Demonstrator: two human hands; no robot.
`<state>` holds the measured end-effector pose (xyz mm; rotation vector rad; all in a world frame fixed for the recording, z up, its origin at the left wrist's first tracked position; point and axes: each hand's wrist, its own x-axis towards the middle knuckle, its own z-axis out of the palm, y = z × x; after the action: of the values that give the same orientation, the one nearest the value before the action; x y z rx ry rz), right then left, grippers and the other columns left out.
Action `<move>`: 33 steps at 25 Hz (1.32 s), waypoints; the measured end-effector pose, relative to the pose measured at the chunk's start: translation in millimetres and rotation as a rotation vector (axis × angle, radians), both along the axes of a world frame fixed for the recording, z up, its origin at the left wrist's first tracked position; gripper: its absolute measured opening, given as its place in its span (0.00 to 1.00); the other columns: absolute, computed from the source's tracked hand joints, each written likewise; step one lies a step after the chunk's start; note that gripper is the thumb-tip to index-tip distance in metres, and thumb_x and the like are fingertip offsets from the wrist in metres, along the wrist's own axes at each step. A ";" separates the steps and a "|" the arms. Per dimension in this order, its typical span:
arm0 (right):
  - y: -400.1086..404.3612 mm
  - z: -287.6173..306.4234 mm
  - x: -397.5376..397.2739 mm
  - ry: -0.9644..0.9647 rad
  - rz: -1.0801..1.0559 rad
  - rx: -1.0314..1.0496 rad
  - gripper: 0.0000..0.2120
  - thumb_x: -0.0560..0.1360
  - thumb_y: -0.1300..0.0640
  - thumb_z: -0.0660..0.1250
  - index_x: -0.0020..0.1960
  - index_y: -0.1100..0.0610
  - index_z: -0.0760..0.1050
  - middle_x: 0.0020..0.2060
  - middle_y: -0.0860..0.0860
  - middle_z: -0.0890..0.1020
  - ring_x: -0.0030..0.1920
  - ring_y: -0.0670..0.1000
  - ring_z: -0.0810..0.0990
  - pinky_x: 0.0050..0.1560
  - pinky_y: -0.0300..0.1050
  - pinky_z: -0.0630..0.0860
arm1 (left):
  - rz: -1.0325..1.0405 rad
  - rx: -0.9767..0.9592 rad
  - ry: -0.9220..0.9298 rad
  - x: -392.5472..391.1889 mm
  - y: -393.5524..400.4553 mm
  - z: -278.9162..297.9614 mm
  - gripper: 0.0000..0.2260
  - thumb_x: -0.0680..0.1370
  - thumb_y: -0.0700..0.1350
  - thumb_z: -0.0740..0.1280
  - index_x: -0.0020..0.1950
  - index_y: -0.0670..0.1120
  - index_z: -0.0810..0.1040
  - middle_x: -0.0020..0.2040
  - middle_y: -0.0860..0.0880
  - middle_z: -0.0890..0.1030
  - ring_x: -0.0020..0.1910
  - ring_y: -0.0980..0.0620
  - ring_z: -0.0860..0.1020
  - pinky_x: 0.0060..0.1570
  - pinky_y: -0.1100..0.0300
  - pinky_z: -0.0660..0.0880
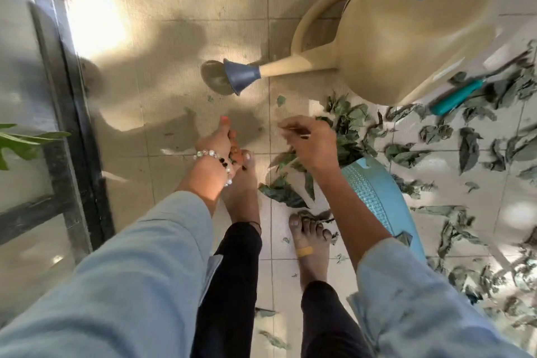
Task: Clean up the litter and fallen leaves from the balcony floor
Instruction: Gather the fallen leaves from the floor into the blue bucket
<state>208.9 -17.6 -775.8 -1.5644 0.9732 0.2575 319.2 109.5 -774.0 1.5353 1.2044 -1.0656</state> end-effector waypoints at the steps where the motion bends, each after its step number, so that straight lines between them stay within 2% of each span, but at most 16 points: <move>1: -3.5 -17.3 -4.1 0.174 0.054 -0.193 0.14 0.73 0.57 0.72 0.58 0.56 0.78 0.57 0.52 0.79 0.55 0.46 0.78 0.60 0.50 0.76 | -0.052 0.013 0.004 4.5 2.3 -1.9 0.21 0.77 0.59 0.66 0.32 0.46 0.69 0.24 0.53 0.65 0.16 0.56 0.59 0.17 0.70 0.57; 3: 3.1 -47.6 -12.9 0.493 0.404 -0.313 0.28 0.71 0.56 0.74 0.67 0.56 0.67 0.66 0.60 0.66 0.66 0.60 0.66 0.64 0.57 0.72 | -0.163 0.021 0.019 12.0 4.4 -4.6 0.22 0.77 0.61 0.64 0.31 0.47 0.67 0.22 0.52 0.63 0.17 0.55 0.57 0.19 0.71 0.55; 5: 19.9 -62.7 -15.5 0.578 0.644 -0.376 0.32 0.72 0.63 0.72 0.70 0.57 0.59 0.69 0.62 0.58 0.69 0.67 0.58 0.60 0.60 0.74 | -0.214 0.031 0.053 17.8 7.4 -10.4 0.24 0.78 0.62 0.61 0.31 0.47 0.65 0.21 0.52 0.62 0.17 0.55 0.57 0.19 0.70 0.54; 8: 22.4 -69.3 -13.3 0.407 0.784 -0.616 0.22 0.72 0.73 0.64 0.65 0.64 0.67 0.61 0.63 0.70 0.61 0.63 0.71 0.54 0.53 0.75 | -0.262 0.046 0.086 27.4 9.3 -15.2 0.24 0.78 0.63 0.60 0.31 0.47 0.65 0.19 0.53 0.62 0.16 0.55 0.57 0.18 0.69 0.54; 11: 5.9 -71.2 9.3 0.260 0.548 -0.641 0.13 0.72 0.73 0.60 0.52 0.67 0.79 0.48 0.63 0.79 0.47 0.61 0.78 0.42 0.46 0.69 | -0.301 0.032 0.100 38.3 11.3 -16.2 0.24 0.79 0.62 0.59 0.31 0.47 0.66 0.21 0.52 0.63 0.18 0.55 0.58 0.19 0.68 0.55; 14: -4.3 -78.0 39.8 0.182 0.377 -0.654 0.12 0.72 0.71 0.61 0.50 0.65 0.80 0.53 0.62 0.77 0.53 0.61 0.75 0.48 0.47 0.73 | -0.363 0.031 0.112 40.4 12.7 -17.9 0.24 0.79 0.61 0.59 0.31 0.47 0.66 0.23 0.51 0.64 0.19 0.54 0.59 0.22 0.67 0.56; 17: 3.9 -90.4 50.0 0.101 0.636 -0.748 0.05 0.70 0.70 0.66 0.44 0.68 0.80 0.63 0.65 0.73 0.63 0.68 0.70 0.51 0.59 0.79 | -0.406 0.042 0.086 51.2 11.7 -20.8 0.24 0.79 0.62 0.58 0.31 0.46 0.67 0.24 0.51 0.66 0.19 0.53 0.61 0.23 0.66 0.58; 20: 16.5 -92.2 41.7 0.021 0.819 -0.887 0.04 0.64 0.73 0.71 0.37 0.71 0.78 0.45 0.66 0.81 0.46 0.66 0.80 0.32 0.55 0.80 | -0.430 -0.006 0.016 35.7 12.5 -23.3 0.22 0.81 0.59 0.57 0.32 0.47 0.68 0.30 0.51 0.67 0.23 0.57 0.63 0.27 0.65 0.62; 21: 16.7 -86.9 39.1 0.024 0.812 -0.867 0.04 0.64 0.74 0.71 0.37 0.71 0.78 0.41 0.65 0.81 0.43 0.65 0.80 0.30 0.53 0.79 | -0.434 -0.010 -0.038 21.5 24.4 -31.7 0.19 0.82 0.57 0.54 0.35 0.51 0.70 0.34 0.54 0.68 0.28 0.61 0.64 0.35 0.68 0.63; 23: 9.8 -77.9 31.9 0.147 0.612 -0.715 0.07 0.69 0.73 0.65 0.45 0.69 0.79 0.43 0.63 0.82 0.44 0.61 0.79 0.39 0.49 0.77 | -0.499 0.050 -0.076 4.4 32.7 -53.0 0.19 0.81 0.60 0.48 0.43 0.60 0.77 0.45 0.60 0.76 0.33 0.70 0.68 0.46 0.66 0.68; 24: 4.5 -73.7 24.9 0.255 0.409 -0.604 0.09 0.71 0.72 0.64 0.49 0.66 0.81 0.44 0.60 0.83 0.46 0.58 0.79 0.44 0.46 0.75 | -0.423 0.034 -0.006 -3.2 32.4 -71.7 0.23 0.78 0.66 0.50 0.41 0.57 0.80 0.44 0.59 0.80 0.27 0.68 0.71 0.39 0.61 0.74; 25: 0.3 -63.3 19.9 0.316 0.160 -0.416 0.09 0.72 0.70 0.67 0.49 0.63 0.82 0.44 0.56 0.84 0.45 0.54 0.80 0.47 0.42 0.75 | -0.418 -0.029 0.039 2.7 31.2 -72.7 0.25 0.76 0.68 0.54 0.40 0.52 0.81 0.36 0.57 0.81 0.22 0.64 0.72 0.31 0.59 0.75; 26: -2.1 -48.8 17.4 0.279 -0.089 -0.170 0.08 0.70 0.69 0.71 0.47 0.61 0.83 0.41 0.53 0.85 0.43 0.50 0.81 0.48 0.40 0.77 | -0.349 0.005 0.003 8.5 22.5 -65.0 0.24 0.76 0.68 0.57 0.42 0.50 0.81 0.31 0.56 0.80 0.21 0.60 0.74 0.29 0.57 0.76; 28: 0.9 -12.7 13.5 0.022 -0.436 0.217 0.09 0.65 0.72 0.74 0.41 0.60 0.82 0.35 0.49 0.85 0.38 0.47 0.82 0.48 0.42 0.80 | -0.354 0.049 -0.038 18.0 -7.7 -7.5 0.20 0.78 0.60 0.63 0.47 0.43 0.78 0.35 0.51 0.81 0.31 0.53 0.81 0.36 0.51 0.82; 30: 11.0 17.5 5.4 -0.121 -0.484 0.360 0.12 0.65 0.75 0.72 0.40 0.60 0.81 0.34 0.49 0.84 0.37 0.48 0.82 0.46 0.44 0.81 | -0.305 -0.024 -0.043 1.2 -19.9 11.3 0.14 0.78 0.53 0.67 0.43 0.42 0.76 0.47 0.42 0.81 0.43 0.44 0.81 0.37 0.45 0.82; 33: 32.3 74.0 -10.4 -0.119 -0.389 0.200 0.13 0.67 0.76 0.67 0.43 0.61 0.81 0.41 0.52 0.85 0.40 0.49 0.82 0.46 0.44 0.80 | -0.307 -0.109 0.028 -35.9 -37.7 60.8 0.21 0.76 0.63 0.63 0.44 0.45 0.78 0.48 0.42 0.82 0.44 0.44 0.81 0.38 0.49 0.80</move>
<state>198.4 14.7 -701.8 -1.1680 1.0985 -0.0117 283.2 71.8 -713.3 1.6581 0.9301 -1.3332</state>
